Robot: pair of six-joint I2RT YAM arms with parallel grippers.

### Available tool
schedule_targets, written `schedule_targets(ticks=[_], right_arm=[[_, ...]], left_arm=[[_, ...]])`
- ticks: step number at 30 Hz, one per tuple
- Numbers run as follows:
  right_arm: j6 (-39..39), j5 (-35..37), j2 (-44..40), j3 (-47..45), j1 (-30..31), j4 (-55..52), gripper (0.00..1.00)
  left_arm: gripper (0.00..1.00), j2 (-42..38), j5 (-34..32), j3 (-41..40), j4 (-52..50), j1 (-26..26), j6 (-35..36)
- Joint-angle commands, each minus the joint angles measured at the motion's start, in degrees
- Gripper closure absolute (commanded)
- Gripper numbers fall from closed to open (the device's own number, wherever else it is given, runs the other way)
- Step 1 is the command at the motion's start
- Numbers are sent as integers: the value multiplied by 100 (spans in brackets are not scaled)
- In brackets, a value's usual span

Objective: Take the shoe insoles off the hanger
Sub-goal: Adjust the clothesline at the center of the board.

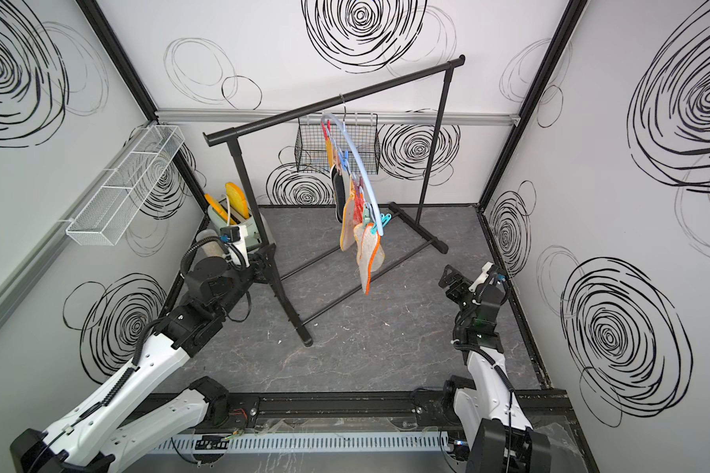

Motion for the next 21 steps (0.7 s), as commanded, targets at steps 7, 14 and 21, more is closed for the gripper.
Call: schedule_targets(ticks=[7,14,21], right_arm=[[-483,-535,611,568,211,61,1],[-990,-301,1068,1263,965,-370,2],[-1209,-387,1183,1787,1332,-722,2]], left_arm=[[58,554,559,183,630,1223,-571],[53,596,862,161,629,1729,-837],[48,439,824,258,447,1789,-796]])
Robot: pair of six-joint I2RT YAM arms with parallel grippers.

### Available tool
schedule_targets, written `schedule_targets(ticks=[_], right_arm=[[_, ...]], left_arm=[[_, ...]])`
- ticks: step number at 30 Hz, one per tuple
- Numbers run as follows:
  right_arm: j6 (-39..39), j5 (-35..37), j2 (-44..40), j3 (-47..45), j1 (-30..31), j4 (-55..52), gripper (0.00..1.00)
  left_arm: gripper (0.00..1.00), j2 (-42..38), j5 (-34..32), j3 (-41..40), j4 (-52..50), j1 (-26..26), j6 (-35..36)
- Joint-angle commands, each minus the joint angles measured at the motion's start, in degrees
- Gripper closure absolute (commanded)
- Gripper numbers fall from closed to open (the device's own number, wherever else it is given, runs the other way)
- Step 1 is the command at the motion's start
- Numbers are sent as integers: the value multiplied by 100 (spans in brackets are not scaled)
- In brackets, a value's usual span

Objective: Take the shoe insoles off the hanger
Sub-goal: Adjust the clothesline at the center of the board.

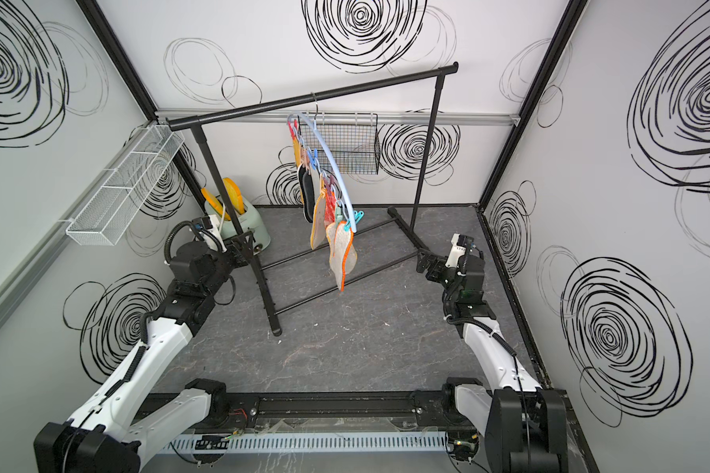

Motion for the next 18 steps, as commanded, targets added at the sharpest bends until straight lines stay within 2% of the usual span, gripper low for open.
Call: schedule_targets(ticks=[1,6,9,14,18], right_arm=[[-278,62,36,337,120,-350,2],[-538,372,223,488,123,-72,1],[-685,497,665,667,43,310,2],[-732,-231,1606,1251,-298,1079,8],[-1054,-490,2299,2014,-285,1390,10]], left_arm=[[48,-32,-79,280,78,157,-132],[48,34,-33,331,81,177,-162],[47,42,3,281,63,177,-181],[47,-17,69,236,49,172,-191],[47,-15,83,212,33,167,-190]])
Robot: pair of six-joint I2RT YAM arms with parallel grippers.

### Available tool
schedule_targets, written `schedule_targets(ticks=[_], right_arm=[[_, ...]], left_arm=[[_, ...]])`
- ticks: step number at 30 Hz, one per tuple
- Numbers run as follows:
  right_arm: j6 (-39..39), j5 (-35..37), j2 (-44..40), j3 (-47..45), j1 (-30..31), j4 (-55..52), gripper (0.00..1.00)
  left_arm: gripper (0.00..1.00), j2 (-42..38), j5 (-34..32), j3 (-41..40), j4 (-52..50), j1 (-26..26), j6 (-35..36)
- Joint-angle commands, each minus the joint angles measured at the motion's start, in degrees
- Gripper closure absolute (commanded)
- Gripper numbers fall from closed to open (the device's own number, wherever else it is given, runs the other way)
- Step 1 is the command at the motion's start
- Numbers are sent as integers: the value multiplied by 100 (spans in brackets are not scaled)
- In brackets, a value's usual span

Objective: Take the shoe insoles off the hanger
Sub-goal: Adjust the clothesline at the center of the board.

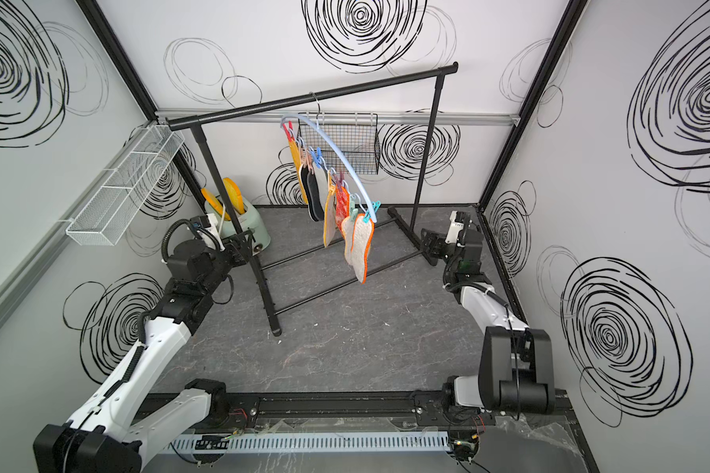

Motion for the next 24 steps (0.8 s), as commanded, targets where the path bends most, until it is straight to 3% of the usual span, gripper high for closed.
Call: schedule_targets(ticks=[1,8,19,24], right_arm=[[-434,-377,392,719,15,629,10],[-969,-676,1605,2405,85,474,16],[-1477,-892,2516,3594,218,673,17],[-1631,-897,2857,4142,237,628,31]], left_arm=[[47,-41,-63,108,159,100,-121],[47,-54,-36,107,185,109,-148],[47,-33,52,116,200,122,-159],[46,-59,32,94,200,144,-149]])
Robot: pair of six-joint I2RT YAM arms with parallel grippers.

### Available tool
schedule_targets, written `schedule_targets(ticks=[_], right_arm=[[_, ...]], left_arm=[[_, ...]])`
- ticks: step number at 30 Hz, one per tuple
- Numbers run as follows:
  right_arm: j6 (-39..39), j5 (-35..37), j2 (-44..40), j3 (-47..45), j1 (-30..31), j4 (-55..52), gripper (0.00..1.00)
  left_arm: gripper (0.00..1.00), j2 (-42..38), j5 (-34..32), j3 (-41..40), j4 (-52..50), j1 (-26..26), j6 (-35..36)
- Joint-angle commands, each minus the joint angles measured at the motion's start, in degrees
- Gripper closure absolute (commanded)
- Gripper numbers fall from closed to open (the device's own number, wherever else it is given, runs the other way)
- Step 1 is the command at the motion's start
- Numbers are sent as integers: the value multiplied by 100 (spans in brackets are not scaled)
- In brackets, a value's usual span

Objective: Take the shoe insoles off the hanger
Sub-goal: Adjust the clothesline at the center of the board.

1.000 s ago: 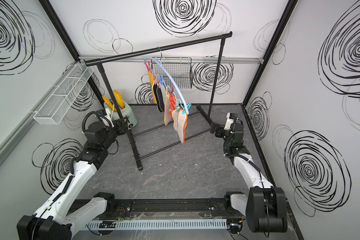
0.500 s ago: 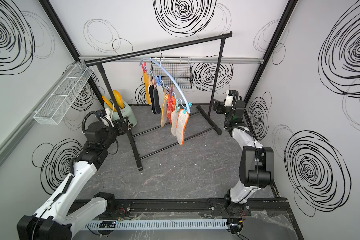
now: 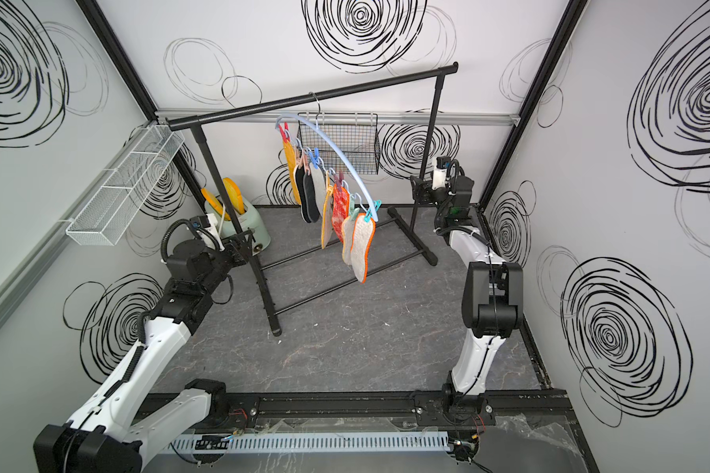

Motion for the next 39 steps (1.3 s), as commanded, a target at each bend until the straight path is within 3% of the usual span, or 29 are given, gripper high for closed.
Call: schedule_targets(ticks=[1,6,17,19,23,26,33,39], right_arm=[[-331,-111,130,432,45,64,36],[-509,-9,120,560,54,-199,51],[-398,352,-1004,-823,43,268,73],[-413,352,-1082,-911,44,311,73],[-399,407,-882,-693,-5,177,33],[-304,351,-662,-561,-66,256,25],[-348,91,45,369,-85,34,28],[-410,-42,383,780,-85,-77,50]], left_arm=[[46,-55,-39,94,207,111,-105],[46,-16,-13,67,248,121,-142],[46,-19,11,110,150,144,-125],[46,-15,25,137,106,149,-123],[46,-29,45,130,120,153,-119],[46,-7,64,139,128,157,-124],[46,-14,70,112,163,191,-134],[46,9,79,87,196,217,-143]])
